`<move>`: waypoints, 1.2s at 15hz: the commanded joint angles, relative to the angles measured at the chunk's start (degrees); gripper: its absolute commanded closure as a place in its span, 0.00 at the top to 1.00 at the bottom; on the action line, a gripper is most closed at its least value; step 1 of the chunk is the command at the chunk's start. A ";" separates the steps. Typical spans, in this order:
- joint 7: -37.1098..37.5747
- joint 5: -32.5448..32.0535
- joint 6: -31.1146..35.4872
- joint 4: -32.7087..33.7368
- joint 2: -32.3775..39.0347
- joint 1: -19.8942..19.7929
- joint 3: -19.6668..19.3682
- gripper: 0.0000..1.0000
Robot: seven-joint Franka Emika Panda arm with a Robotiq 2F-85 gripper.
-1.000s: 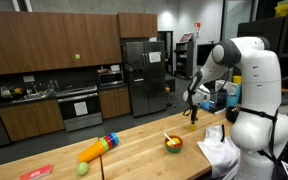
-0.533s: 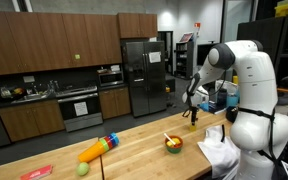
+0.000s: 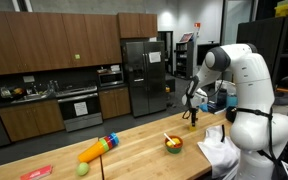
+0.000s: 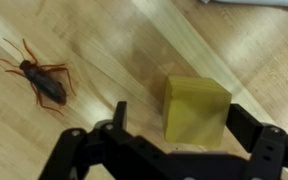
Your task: Move the yellow block on the table to the left.
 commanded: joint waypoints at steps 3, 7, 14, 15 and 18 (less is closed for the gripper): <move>0.05 -1.79 -1.44 2.77 2.54 -0.88 1.05 1.00; 0.26 -2.71 -2.73 3.61 3.36 -0.74 1.21 0.75; 4.93 -6.57 -3.37 3.27 2.53 1.73 -0.96 0.29; 6.72 -8.42 -3.08 2.83 1.94 2.35 -1.65 0.29; 9.76 -9.67 -4.00 1.91 -0.71 2.25 -0.85 0.29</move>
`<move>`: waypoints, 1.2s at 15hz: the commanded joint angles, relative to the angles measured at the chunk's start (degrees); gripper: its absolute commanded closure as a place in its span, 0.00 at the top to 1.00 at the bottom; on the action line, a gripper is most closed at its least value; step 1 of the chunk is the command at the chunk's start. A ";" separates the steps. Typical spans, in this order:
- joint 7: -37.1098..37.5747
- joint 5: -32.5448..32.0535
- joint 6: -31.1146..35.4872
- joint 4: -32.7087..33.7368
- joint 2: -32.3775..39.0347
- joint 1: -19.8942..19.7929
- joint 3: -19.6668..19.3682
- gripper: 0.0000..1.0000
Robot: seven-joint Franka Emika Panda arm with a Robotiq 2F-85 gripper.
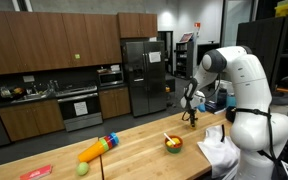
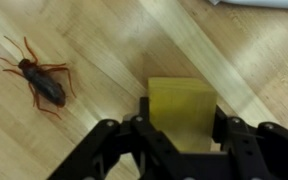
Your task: Move the yellow block on the table to the left.
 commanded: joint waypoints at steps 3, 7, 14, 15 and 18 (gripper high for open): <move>-0.08 1.22 -2.22 -2.34 -6.89 -0.69 2.50 0.29; -6.20 8.88 -8.27 -1.98 -10.35 -1.61 6.22 0.29; 4.81 15.79 -16.94 -0.21 -12.59 1.75 4.49 0.29; 6.53 16.38 -14.31 -0.71 -12.94 1.74 4.32 0.29; 8.77 19.49 -8.56 -1.53 -13.10 1.33 4.81 0.29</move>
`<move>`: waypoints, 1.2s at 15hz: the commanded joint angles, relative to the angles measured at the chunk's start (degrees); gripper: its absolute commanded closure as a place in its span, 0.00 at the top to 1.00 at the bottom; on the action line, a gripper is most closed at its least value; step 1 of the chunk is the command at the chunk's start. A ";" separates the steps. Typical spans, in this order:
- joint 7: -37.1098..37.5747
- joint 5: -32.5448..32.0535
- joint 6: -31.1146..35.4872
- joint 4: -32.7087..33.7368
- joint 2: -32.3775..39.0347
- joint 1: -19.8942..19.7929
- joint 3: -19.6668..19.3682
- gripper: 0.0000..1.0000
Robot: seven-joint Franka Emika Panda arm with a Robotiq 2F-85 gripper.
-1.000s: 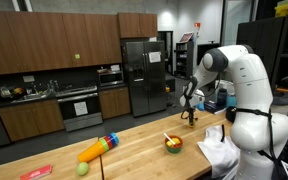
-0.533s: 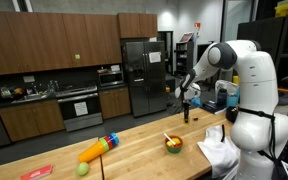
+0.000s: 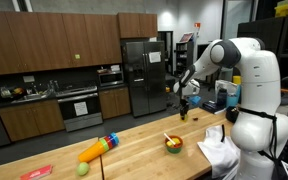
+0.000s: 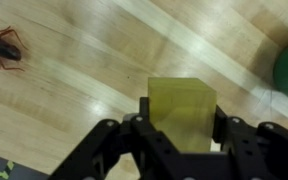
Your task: Move the yellow block on the table to the left.
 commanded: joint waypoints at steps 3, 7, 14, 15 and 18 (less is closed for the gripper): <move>0.70 1.27 1.87 -0.08 0.12 0.43 -0.44 0.54; 0.72 1.25 1.87 -0.08 0.42 0.52 -0.37 0.54; 1.08 2.03 1.96 -0.36 0.54 0.67 -0.08 0.29; 1.26 2.54 3.60 -1.09 0.74 1.06 0.39 0.29; 4.40 10.62 5.17 -0.88 2.30 1.19 2.16 0.29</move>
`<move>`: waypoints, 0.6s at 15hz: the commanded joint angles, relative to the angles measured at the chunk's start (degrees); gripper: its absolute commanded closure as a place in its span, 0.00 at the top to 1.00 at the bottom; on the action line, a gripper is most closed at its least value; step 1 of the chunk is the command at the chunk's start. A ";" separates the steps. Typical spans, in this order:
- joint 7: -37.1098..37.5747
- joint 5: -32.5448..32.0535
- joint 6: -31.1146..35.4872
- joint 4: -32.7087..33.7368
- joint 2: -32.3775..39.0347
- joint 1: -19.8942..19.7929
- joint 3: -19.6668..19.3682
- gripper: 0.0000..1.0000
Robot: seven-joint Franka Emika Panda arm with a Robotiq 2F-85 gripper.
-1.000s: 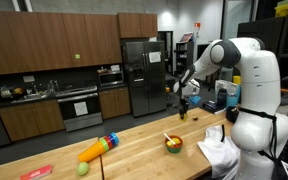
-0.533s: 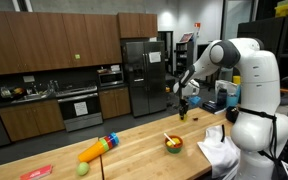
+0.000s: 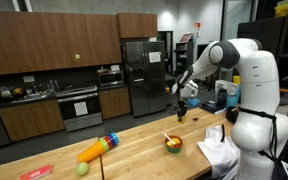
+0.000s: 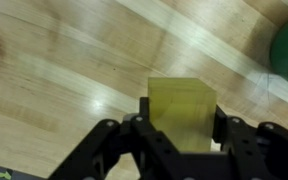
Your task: Move the yellow block on the table to the left.
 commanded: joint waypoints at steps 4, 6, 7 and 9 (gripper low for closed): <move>6.74 15.91 7.71 0.56 3.33 0.49 3.44 0.29; 8.52 18.45 12.39 0.49 4.23 0.69 4.39 0.29; 9.44 18.24 12.88 1.08 4.85 0.85 4.88 0.29; 8.65 16.69 11.85 0.20 4.30 -0.03 5.44 0.54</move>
